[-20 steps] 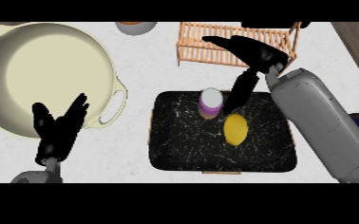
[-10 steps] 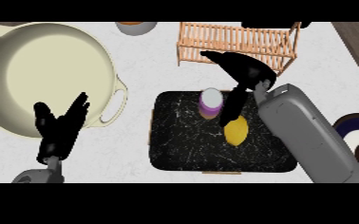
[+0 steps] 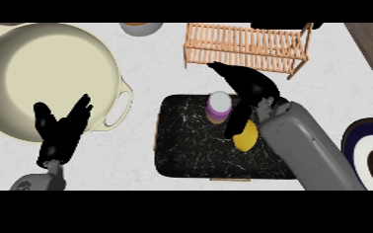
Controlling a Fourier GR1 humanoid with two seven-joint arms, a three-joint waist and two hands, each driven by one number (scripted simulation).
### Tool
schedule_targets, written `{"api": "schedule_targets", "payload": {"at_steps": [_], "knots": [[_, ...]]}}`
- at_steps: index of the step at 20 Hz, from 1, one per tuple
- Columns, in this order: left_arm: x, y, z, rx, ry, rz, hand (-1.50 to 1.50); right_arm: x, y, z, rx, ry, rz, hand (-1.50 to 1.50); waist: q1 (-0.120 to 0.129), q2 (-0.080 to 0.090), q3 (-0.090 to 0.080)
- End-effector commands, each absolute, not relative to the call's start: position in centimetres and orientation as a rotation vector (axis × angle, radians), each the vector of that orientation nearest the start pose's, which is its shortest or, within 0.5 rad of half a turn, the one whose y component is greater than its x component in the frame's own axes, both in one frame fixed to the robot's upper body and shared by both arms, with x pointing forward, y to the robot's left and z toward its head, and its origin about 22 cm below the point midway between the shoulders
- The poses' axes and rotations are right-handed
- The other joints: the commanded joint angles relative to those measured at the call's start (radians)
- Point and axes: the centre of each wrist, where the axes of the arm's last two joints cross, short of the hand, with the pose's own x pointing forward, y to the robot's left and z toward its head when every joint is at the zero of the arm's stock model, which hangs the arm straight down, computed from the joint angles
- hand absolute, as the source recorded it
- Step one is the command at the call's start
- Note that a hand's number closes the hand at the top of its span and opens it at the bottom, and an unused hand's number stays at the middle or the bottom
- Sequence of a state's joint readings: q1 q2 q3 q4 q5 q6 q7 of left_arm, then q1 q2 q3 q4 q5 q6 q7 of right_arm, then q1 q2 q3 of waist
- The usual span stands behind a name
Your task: Pick the can from the tray and place it in the tiered shelf
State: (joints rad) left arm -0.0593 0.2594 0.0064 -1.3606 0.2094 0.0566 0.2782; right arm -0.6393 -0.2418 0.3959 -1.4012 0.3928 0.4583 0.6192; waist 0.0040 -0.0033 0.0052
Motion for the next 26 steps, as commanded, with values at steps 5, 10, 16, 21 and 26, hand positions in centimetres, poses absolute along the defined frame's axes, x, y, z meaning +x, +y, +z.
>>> {"api": "schedule_targets", "payload": {"at_steps": [5,10,16,21,26], "knots": [[24.5,29.2,-2.6,0.097,-1.107,0.032,0.0,33.4,-10.0,9.1,-0.502,-1.095,1.297,-1.5,0.004,0.003,-0.005],[25.4,29.9,-2.7,0.096,-1.115,0.052,0.0,33.5,-11.6,9.0,-0.537,-1.088,1.306,-1.5,-0.003,0.003,-0.005],[25.2,29.6,-2.3,0.11,-1.109,0.049,0.0,35.1,-11.5,7.2,-0.512,-1.138,1.266,-1.5,0.001,0.004,-0.005],[25.8,28.2,-1.7,0.107,-1.112,0.036,0.0,35.2,-11.2,5.6,-0.508,-1.178,1.265,-1.5,0.0,0.004,-0.005],[24.1,30.3,-3.5,0.097,-1.14,0.038,0.0,36.7,-10.8,3.8,-0.446,-1.192,1.298,-1.5,0.005,0.005,-0.005]]}}
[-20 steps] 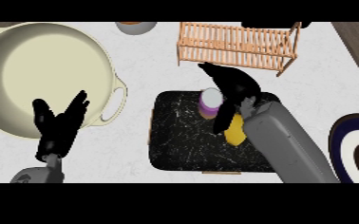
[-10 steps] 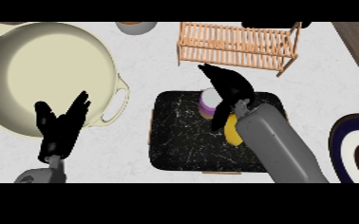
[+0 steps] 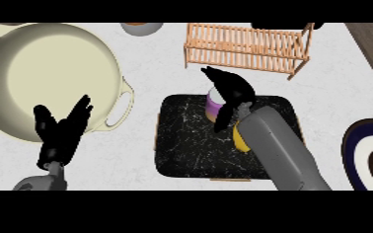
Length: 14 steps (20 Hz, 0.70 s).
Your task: Pick the can from the tray and place it in the tiered shelf
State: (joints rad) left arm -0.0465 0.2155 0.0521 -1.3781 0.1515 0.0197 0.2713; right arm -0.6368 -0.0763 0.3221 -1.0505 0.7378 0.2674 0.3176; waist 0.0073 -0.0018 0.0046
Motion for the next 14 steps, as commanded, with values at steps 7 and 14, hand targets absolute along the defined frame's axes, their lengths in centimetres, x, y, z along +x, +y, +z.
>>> {"api": "schedule_targets", "payload": {"at_steps": [7,14], "knots": [[24.7,28.0,-2.5,0.091,-1.118,0.02,0.0,33.4,-9.6,1.4,-0.325,-1.167,1.521,1.5,-0.005,0.001,-0.004],[24.0,29.9,-4.4,0.103,-1.12,0.051,0.0,32.7,-10.1,2.5,-0.284,-1.351,1.476,1.5,-0.01,0.001,-0.005]]}}
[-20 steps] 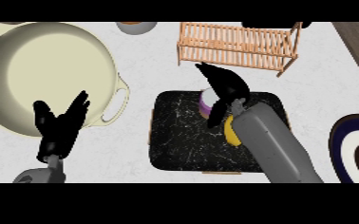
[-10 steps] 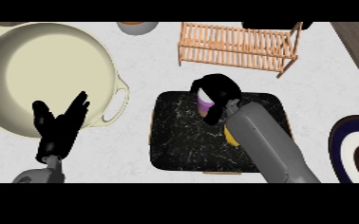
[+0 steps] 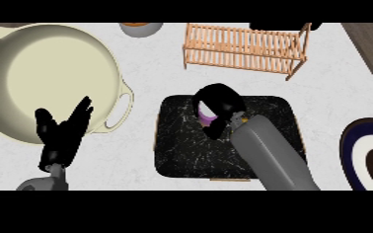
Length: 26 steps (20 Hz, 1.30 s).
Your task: Pick the can from the tray and place it in the tiered shelf
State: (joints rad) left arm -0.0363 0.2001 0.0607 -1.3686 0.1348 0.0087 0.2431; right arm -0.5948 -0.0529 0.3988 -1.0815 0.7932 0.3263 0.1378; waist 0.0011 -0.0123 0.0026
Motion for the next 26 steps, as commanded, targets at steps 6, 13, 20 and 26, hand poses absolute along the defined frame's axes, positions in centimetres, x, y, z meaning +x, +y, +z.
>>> {"api": "schedule_targets", "payload": {"at_steps": [6,13,20,26], "knots": [[25.5,29.9,-2.1,0.101,-1.115,0.042,0.0,31.8,-7.3,4.1,-0.485,-1.222,1.095,1.5,0.008,0.012,-0.003],[25.1,29.4,-2.4,0.106,-1.098,0.031,0.0,28.3,-3.4,12.2,-0.607,-1.474,0.795,1.5,-0.003,0.004,-0.003],[25.5,29.0,-2.4,0.093,-1.104,0.042,0.0,27.2,-2.2,23.5,-0.823,-1.559,0.597,1.5,-0.01,0.005,-0.003],[24.6,29.9,-2.5,0.097,-1.105,0.056,0.0,26.3,-3.7,29.0,-0.918,-1.559,0.539,1.5,-0.004,0.005,-0.003]]}}
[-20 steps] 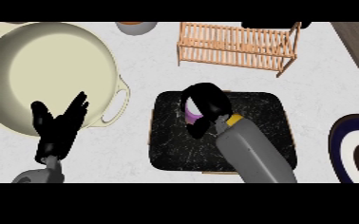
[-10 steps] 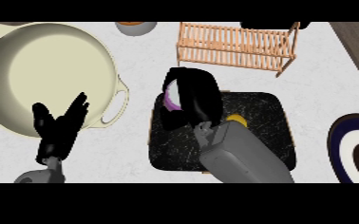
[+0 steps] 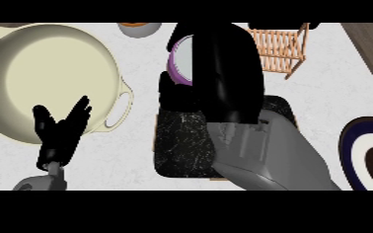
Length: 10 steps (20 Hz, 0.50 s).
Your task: Pick the can from the tray and place it in the tiered shelf
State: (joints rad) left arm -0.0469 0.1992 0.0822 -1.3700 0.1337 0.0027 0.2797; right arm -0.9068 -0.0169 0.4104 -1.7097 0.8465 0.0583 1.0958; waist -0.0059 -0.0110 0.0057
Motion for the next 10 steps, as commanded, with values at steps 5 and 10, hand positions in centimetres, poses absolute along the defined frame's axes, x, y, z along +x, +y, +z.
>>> {"api": "schedule_targets", "payload": {"at_steps": [5,10], "knots": [[26.6,29.8,-2.1,0.095,-1.091,0.064,0.0,28.6,-6.6,32.9,-0.93,-1.558,0.454,1.5,-0.005,0.009,-0.007],[24.3,27.5,-3.4,0.09,-1.117,0.025,0.0,32.3,-9.8,34.9,-0.964,-1.565,0.38,1.5,0.013,0.011,-0.006]]}}
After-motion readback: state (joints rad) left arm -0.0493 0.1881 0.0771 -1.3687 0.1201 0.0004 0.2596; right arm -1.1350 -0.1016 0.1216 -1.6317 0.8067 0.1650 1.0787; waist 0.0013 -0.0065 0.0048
